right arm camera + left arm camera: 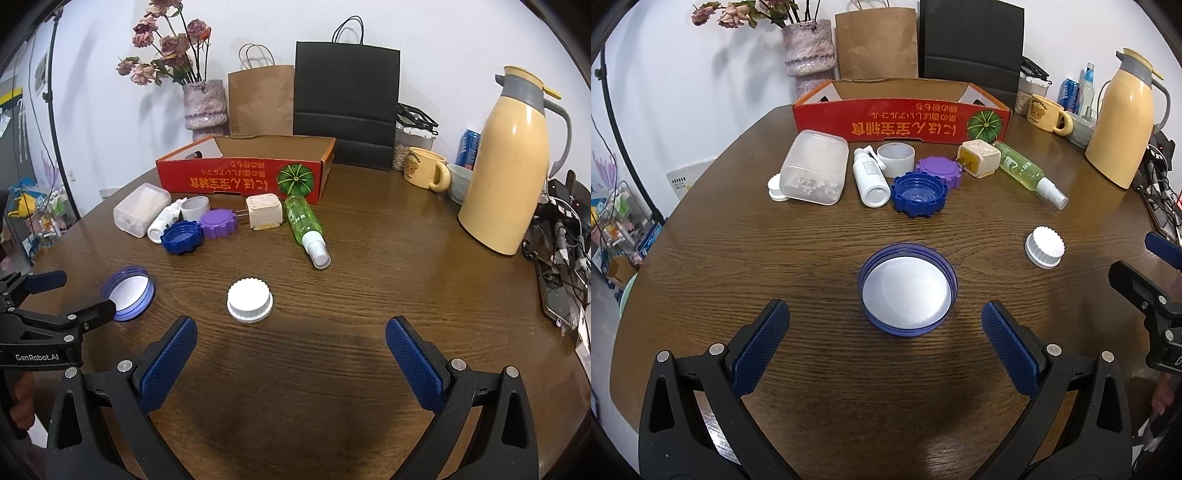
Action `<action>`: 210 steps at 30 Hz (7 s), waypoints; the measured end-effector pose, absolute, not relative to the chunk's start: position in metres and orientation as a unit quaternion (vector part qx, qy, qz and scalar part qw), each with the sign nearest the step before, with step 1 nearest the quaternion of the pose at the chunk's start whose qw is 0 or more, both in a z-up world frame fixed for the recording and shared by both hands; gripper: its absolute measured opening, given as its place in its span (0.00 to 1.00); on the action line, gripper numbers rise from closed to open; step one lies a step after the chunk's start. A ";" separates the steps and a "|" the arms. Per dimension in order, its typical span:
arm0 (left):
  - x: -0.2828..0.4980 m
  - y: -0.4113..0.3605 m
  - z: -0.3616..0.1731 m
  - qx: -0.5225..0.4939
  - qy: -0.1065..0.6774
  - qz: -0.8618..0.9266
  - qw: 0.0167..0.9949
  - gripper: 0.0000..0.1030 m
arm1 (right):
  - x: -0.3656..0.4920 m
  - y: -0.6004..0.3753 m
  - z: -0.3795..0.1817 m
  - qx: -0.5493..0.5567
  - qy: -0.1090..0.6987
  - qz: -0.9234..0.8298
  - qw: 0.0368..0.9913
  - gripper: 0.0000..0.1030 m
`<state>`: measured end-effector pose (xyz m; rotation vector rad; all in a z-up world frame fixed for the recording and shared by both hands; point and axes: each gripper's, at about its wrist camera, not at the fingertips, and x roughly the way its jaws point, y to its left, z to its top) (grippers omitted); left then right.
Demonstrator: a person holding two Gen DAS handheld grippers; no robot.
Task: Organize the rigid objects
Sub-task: 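Close the left gripper on the blue-rimmed white lid while the right tool approaches the white ridged cap, then close the right gripper on the white ridged bottle cap, then carry the lid in the left gripper and the cap in the right gripper into the red box, then open the left gripper releasing the lid while the right gripper releases the cap in the box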
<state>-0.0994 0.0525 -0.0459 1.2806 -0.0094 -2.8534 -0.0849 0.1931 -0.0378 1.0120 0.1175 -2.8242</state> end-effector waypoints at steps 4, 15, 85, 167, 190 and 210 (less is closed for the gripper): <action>-0.107 0.055 -0.051 0.419 -0.003 -0.908 0.011 1.00 | -0.092 0.193 -0.039 0.342 0.044 -0.936 0.073 1.00; -0.123 0.056 -0.061 0.438 0.010 -0.899 0.022 0.99 | -0.108 0.189 -0.048 0.363 0.050 -0.925 0.098 1.00; -0.127 0.044 -0.041 0.410 0.028 -0.912 0.011 0.61 | -0.152 0.131 -0.062 0.389 0.083 -0.904 0.156 0.44; -0.354 0.007 0.030 0.333 0.031 -0.942 0.026 0.61 | -0.366 0.107 0.022 0.321 0.047 -0.943 0.074 0.44; -0.421 0.005 0.010 0.364 0.019 -0.930 0.042 0.61 | -0.432 0.115 -0.009 0.358 0.048 -0.930 0.063 0.44; -0.424 -0.002 0.013 0.361 0.018 -0.931 0.053 1.00 | -0.436 0.119 -0.021 0.377 0.047 -0.923 0.057 0.88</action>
